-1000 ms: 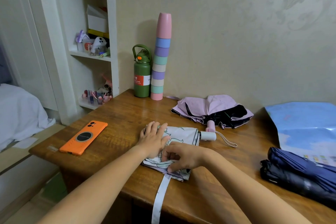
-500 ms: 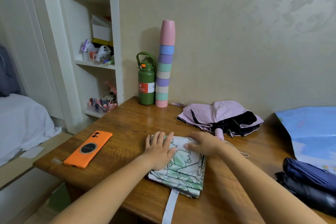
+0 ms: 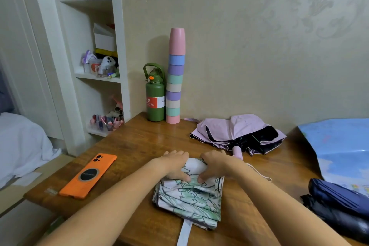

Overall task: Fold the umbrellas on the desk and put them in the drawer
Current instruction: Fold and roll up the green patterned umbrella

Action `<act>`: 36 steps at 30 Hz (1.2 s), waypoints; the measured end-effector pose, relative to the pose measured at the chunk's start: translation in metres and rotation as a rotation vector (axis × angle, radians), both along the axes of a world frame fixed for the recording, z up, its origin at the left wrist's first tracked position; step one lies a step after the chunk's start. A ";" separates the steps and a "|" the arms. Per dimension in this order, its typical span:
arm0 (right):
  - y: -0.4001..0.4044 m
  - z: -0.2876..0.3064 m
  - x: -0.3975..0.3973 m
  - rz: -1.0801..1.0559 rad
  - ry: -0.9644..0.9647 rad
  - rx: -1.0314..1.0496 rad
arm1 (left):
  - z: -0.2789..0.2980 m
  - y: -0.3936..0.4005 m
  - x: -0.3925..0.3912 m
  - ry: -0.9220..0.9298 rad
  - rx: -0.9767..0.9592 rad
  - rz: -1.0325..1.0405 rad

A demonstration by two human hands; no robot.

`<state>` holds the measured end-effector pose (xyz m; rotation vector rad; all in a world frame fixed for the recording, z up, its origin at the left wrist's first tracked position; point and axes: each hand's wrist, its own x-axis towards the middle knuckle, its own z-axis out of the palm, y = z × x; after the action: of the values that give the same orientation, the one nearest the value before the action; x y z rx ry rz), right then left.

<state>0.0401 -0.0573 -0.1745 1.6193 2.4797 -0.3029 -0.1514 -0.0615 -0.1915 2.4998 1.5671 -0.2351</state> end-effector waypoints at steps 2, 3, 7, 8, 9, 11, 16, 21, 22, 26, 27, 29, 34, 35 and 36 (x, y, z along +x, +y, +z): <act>-0.007 0.000 -0.001 0.012 -0.020 0.088 | 0.003 0.000 -0.002 -0.009 0.002 -0.021; -0.012 0.000 -0.001 0.025 -0.035 0.143 | 0.004 -0.002 -0.003 -0.020 0.016 -0.040; -0.023 0.000 -0.003 0.076 -0.044 0.302 | 0.006 -0.010 -0.004 -0.025 0.124 -0.081; -0.024 0.002 -0.003 0.086 -0.047 0.320 | 0.007 -0.013 -0.004 -0.014 0.154 -0.084; -0.026 0.005 -0.002 0.089 -0.054 0.324 | 0.007 -0.016 -0.004 -0.009 0.171 -0.087; -0.031 0.011 -0.003 0.071 -0.056 0.306 | 0.010 -0.023 -0.004 -0.016 0.168 -0.088; -0.039 0.019 -0.003 0.052 -0.011 0.292 | 0.031 -0.037 -0.003 -0.011 0.165 -0.055; -0.049 0.026 -0.004 0.041 0.001 0.421 | 0.053 -0.046 -0.004 0.006 0.293 -0.026; -0.052 0.027 -0.005 0.033 -0.001 0.447 | 0.056 -0.048 -0.003 0.013 0.311 -0.031; -0.062 0.034 -0.007 0.000 -0.015 0.395 | 0.061 -0.058 -0.004 0.013 0.264 -0.064; -0.065 0.036 -0.007 -0.005 -0.017 0.364 | 0.062 -0.061 -0.005 0.014 0.253 -0.073; -0.067 0.039 -0.006 -0.022 -0.011 0.296 | 0.062 -0.066 -0.005 0.030 0.278 -0.091; -0.069 0.046 0.002 -0.062 0.012 0.138 | 0.049 -0.078 0.004 0.086 0.475 -0.058; -0.070 0.048 0.004 -0.062 0.008 0.115 | 0.045 -0.081 0.007 0.096 0.499 -0.039; -0.071 0.049 0.005 -0.053 -0.006 0.095 | 0.043 -0.083 0.010 0.101 0.508 -0.017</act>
<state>0.0446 -0.1286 -0.1254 1.7214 2.4849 -0.1894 -0.1412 -0.1442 -0.1488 2.9134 1.8358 0.0467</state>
